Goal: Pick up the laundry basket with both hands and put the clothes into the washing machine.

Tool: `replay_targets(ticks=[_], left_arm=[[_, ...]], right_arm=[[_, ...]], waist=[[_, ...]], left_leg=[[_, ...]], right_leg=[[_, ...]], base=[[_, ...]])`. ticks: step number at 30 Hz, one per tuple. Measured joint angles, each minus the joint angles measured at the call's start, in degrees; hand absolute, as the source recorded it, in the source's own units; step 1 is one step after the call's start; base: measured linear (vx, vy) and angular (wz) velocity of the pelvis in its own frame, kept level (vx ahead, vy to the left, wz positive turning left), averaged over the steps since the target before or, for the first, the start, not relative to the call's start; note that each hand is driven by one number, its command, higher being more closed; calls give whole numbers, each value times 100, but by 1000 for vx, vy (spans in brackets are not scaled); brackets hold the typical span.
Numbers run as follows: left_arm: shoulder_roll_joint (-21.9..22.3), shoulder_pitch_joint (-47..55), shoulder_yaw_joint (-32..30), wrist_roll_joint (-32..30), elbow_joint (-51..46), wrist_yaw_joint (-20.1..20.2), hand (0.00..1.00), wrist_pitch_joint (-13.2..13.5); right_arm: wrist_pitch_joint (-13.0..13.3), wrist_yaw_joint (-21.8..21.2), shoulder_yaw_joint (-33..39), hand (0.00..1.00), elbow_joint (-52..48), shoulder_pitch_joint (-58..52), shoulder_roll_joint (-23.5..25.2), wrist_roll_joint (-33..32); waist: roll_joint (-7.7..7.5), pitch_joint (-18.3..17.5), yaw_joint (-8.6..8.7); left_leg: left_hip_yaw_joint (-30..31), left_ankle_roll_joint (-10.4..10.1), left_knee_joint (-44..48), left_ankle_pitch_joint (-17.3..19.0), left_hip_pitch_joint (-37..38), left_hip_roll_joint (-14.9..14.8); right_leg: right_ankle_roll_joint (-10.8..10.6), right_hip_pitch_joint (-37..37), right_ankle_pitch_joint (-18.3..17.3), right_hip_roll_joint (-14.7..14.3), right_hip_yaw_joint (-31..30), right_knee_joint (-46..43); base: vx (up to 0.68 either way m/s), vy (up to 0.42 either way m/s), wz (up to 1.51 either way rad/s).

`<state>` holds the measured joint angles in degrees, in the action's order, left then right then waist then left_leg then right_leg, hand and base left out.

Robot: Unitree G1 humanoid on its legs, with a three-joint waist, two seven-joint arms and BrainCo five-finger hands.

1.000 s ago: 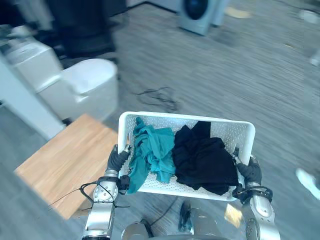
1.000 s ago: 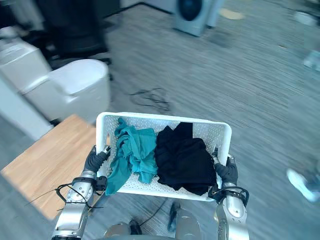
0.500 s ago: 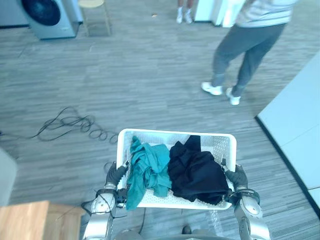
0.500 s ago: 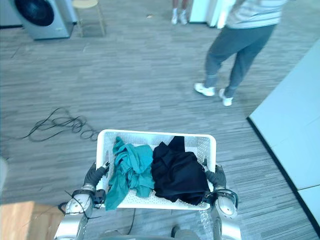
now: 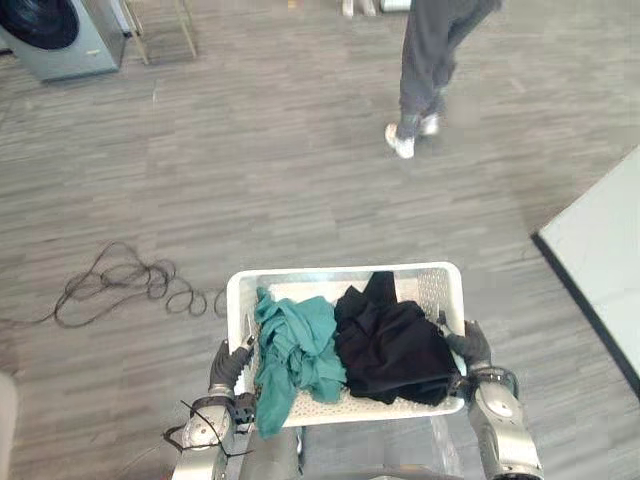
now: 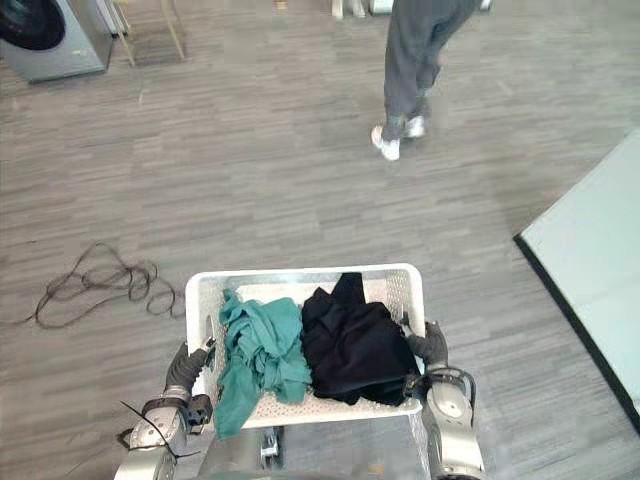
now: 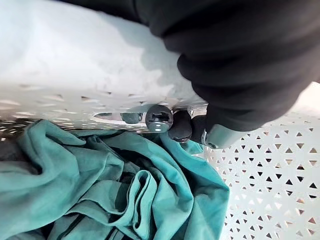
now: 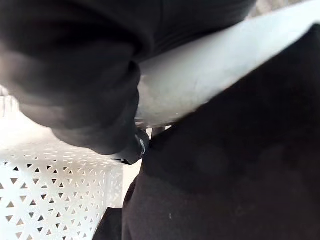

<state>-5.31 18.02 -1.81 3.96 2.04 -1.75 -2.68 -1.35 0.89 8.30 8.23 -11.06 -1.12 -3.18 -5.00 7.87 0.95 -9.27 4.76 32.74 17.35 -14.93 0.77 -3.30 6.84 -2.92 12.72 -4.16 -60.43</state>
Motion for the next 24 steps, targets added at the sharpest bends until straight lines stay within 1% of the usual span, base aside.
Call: replay_targets(ticks=[1, 2, 3, 4, 5, 6, 7, 8, 9, 10, 11, 12, 13, 14, 15, 16, 17, 18, 19, 20, 21, 22, 23, 24], left_arm=[[-11, 12, -57, -1, -8, -24, 100, -1], [-21, 12, -66, -2, -39, -54, 100, -1], [-27, 11, -64, -2, -77, -75, 100, -1], [-52, 7, -22, -7, -173, -76, 100, 1], [-56, -18, 14, -7, -238, -74, 100, 9], [-57, -22, 37, -7, -269, -72, 100, 17], [-82, -85, 104, -7, -335, -66, 100, 24], [-89, -114, 121, -8, -361, -66, 100, 30], [-100, -149, 142, -13, -354, -63, 100, 41], [-64, -161, 197, -32, -306, -63, 100, 38], [63, -163, 216, -80, -217, -62, 100, 29], [99, -178, 217, -81, -218, -47, 100, 33], [128, -184, 213, -81, -218, -39, 100, 33], [202, -115, 140, -81, -217, 15, 100, 32], [196, -97, 159, -81, -214, 55, 100, 24], [192, -97, 185, -81, -214, 57, 100, 24], [189, -93, 197, -81, -215, 64, 100, 26], [178, -80, 163, -71, -227, 72, 100, 69], [178, -76, 161, -62, -250, 71, 100, 80], [186, -79, 165, -62, -317, 71, 100, 83], [192, -71, 142, -59, -427, 69, 100, 105], [197, -62, 128, -59, -446, 68, 100, 131], [229, -31, 125, -59, -457, 57, 100, 168], [215, -18, 134, -63, -454, 43, 100, 172]], right_arm=[[0, -16, -57, 100, -12, 11, 60, 0], [-2, -24, -58, 100, -42, 10, 104, 2], [3, -33, -55, 100, -74, 5, 134, 3], [23, -65, -30, 100, -160, -21, 158, -21], [37, -83, -11, 100, -421, -160, 161, -68], [49, -86, 11, 100, -546, -259, 161, -75], [115, -61, 43, 100, -726, -410, 193, -116], [154, -45, 57, 100, -766, -448, 200, -153], [202, -37, 81, 100, -760, -460, 215, -188], [203, 21, 90, 100, -741, -500, 174, -192], [180, 45, 103, 100, -752, -568, 71, -192], [175, 43, 105, 100, -884, -626, -1, -211], [170, 44, 93, 100, -972, -669, -40, -236], [124, 54, 10, 100, -1022, -733, -87, -304], [80, 110, 12, 100, -1042, -768, -91, -309], [79, 147, 12, 100, -1044, -783, -90, -309], [78, 181, 12, 100, -1059, -802, -93, -314], [81, 222, -43, 100, -1211, -797, -101, -315], [83, 236, -47, 100, -1246, -797, -103, -315], [83, 262, -47, 100, -1292, -776, -125, -317], [84, 271, -57, 100, -1310, -678, -148, -326], [84, 273, -62, 100, -1311, -654, -154, -330], [102, 275, -65, 100, -1313, -658, -168, -330], [105, 280, -64, 100, -1272, -671, -140, -331]], waist=[[44, 24, -35], [139, 85, -55], [168, 103, -56], [328, 143, -13], [542, 168, 52], [621, 135, 126], [650, 65, 224], [640, 52, 248], [519, -19, 310], [559, -55, 421], [755, -131, 476], [951, -110, 447], [1058, -64, 455], [1131, -23, 339], [1184, 15, 203], [1190, 20, 148], [1169, 33, 110], [1031, 78, -66], [971, 78, -125], [980, 63, -214], [976, 66, -353], [978, 64, -367], [1054, 2, -358], [1013, -47, -365]], left_leg=[[-60, 10, -223, 167, 445, -35], [-82, -1, -421, 213, 728, -53], [-87, -6, -644, 230, 995, -68], [-82, -38, -1103, 255, 1541, -145], [-29, -103, -1571, 255, 2046, -227], [15, -170, -1808, 231, 2289, -254], [161, -268, -2134, 227, 2704, -246], [229, -356, -2177, 281, 2830, -218], [468, -485, -2172, 365, 3006, -170], [755, -586, -2044, 441, 3187, -251], [1020, -614, -1340, 456, 3066, -500], [1111, -647, 235, 120, 2480, -711], [1093, -651, 1136, -349, 2088, -820], [1064, -869, 2573, -2383, 1427, -1034], [1077, -891, 3704, -2446, 830, -1180], [1030, -843, 4109, -2207, 529, -1209], [974, -693, 4355, -1891, 203, -1203], [568, -368, 4116, -1187, -400, -1171], [419, -363, 3835, -996, -607, -1171], [224, -408, 3168, -777, -865, -1182], [-109, -426, 1619, -746, -1045, -1177], [-210, -468, 889, -775, -1043, -1175], [-316, -683, -574, -1024, -981, -1154], [-379, -584, -529, -1515, -997, -1125]], right_leg=[[129, 565, -159, -147, 79, -593], [192, 818, -299, -218, 194, -729], [234, 1045, -476, -319, 325, -746], [209, 1429, -805, -520, 618, -484], [144, 1720, -990, -676, 1060, 215], [129, 1844, -979, -702, 1316, 784], [19, 1867, -686, -827, 1711, 2879], [56, 1838, -460, -883, 1724, 3673], [198, 1872, -22, -961, 1573, 4283], [376, 1821, 542, -1137, 1244, 4064], [402, 1805, 337, -1330, 1038, 3611], [448, 1627, -136, -1452, 1249, 3260], [473, 1463, -333, -1515, 1366, 3197], [543, 977, -663, -1651, 1327, 3269], [583, 389, -828, -1721, 1293, 3484], [611, 102, -845, -1737, 1238, 3611], [616, -244, -849, -1720, 1167, 3802], [661, -1063, -876, -1510, 947, 4386], [660, -1283, -876, -1430, 862, 4567], [647, -1548, -885, -1307, 768, 4772], [453, -1910, -1046, -1058, 577, 4891], [395, -2059, -1152, -977, 495, 4906], [277, -2328, -1358, -903, 372, 4933], [284, -2439, -1477, -849, 239, 4897]], base=[[622, 154, -15], [504, 155, -44], [506, 141, -27], [624, 143, -10], [631, 132, 9], [828, 120, 45], [741, 70, 49], [921, 23, 62], [645, -45, 67], [812, -96, 82], [832, -108, 76], [987, -133, 51], [985, -118, 22], [813, -94, 1], [805, -43, -14], [808, 4, -13], [982, 32, -21], [820, 46, -26], [650, 68, -42], [765, 162, -63], [763, 200, -66], [926, 305, -60], [642, 277, -34], [985, 446, -24]])
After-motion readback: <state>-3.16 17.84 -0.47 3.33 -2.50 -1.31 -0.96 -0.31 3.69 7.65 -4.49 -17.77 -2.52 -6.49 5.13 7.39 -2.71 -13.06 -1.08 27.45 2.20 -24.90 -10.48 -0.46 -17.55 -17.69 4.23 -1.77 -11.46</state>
